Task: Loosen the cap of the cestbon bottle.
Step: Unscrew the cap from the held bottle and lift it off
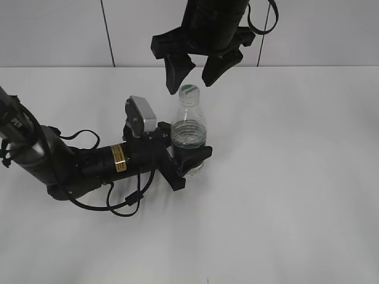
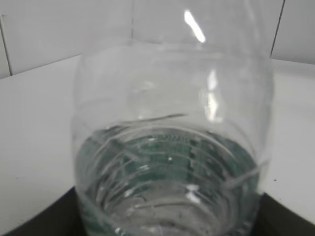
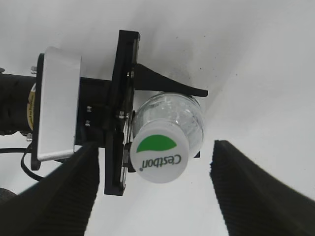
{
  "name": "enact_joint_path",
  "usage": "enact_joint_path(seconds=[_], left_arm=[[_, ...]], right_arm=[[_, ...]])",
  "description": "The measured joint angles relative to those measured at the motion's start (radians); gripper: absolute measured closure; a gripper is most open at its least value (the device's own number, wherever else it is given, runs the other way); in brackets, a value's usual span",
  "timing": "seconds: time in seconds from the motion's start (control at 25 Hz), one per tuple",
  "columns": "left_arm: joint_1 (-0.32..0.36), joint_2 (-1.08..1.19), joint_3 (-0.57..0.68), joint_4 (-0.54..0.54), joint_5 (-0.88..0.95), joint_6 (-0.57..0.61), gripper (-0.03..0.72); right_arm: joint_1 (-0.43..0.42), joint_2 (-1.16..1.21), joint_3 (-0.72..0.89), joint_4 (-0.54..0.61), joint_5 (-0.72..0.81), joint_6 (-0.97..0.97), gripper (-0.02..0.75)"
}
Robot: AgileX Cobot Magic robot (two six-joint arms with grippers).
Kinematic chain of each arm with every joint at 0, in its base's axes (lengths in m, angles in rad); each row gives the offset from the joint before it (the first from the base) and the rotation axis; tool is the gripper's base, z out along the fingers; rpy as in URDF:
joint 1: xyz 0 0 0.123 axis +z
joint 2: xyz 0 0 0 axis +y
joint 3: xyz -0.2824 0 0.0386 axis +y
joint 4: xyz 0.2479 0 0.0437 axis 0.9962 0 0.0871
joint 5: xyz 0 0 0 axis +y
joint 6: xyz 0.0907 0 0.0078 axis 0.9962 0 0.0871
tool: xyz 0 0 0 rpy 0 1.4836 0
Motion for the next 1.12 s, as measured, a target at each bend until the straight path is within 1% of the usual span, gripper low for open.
enact_joint_path(seconds=[1.12], left_arm=[[0.0, 0.0, 0.0, 0.0, 0.0, 0.0, 0.283]], right_arm=[[0.0, 0.039, 0.0, -0.007, 0.0, -0.014, 0.204]])
